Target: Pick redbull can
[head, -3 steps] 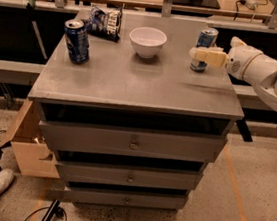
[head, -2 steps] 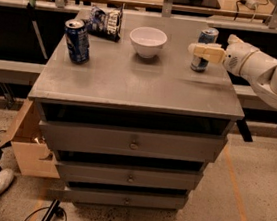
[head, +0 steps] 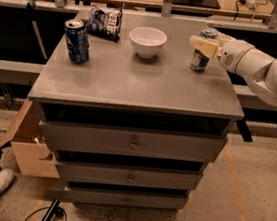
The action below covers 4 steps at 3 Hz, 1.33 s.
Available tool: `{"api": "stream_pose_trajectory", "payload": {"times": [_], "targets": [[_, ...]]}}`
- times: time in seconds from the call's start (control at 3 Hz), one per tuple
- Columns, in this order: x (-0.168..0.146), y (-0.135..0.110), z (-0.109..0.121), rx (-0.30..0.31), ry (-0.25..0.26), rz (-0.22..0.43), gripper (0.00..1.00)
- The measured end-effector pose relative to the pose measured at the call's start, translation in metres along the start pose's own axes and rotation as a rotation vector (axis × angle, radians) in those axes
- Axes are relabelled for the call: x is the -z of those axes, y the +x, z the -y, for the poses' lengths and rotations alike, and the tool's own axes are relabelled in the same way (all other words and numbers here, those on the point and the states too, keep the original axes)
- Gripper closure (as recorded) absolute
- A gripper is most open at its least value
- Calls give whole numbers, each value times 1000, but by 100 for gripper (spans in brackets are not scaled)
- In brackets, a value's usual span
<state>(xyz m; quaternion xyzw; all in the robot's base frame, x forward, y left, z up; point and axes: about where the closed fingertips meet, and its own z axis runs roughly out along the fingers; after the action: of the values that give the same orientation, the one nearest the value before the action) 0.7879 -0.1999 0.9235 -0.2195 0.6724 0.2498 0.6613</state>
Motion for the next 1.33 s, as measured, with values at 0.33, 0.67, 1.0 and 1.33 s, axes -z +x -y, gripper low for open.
{"api": "stream_pose_trajectory", "payload": {"times": [0.33,0.67,1.0,1.33], "targets": [[-2,0,-2,-1,-4,0,61],[-5,0,-4,-1,-9,0,85],[-7,1,-7,-2,-13,0,100],[-7,1,-7,-2,-13,0,100]]}}
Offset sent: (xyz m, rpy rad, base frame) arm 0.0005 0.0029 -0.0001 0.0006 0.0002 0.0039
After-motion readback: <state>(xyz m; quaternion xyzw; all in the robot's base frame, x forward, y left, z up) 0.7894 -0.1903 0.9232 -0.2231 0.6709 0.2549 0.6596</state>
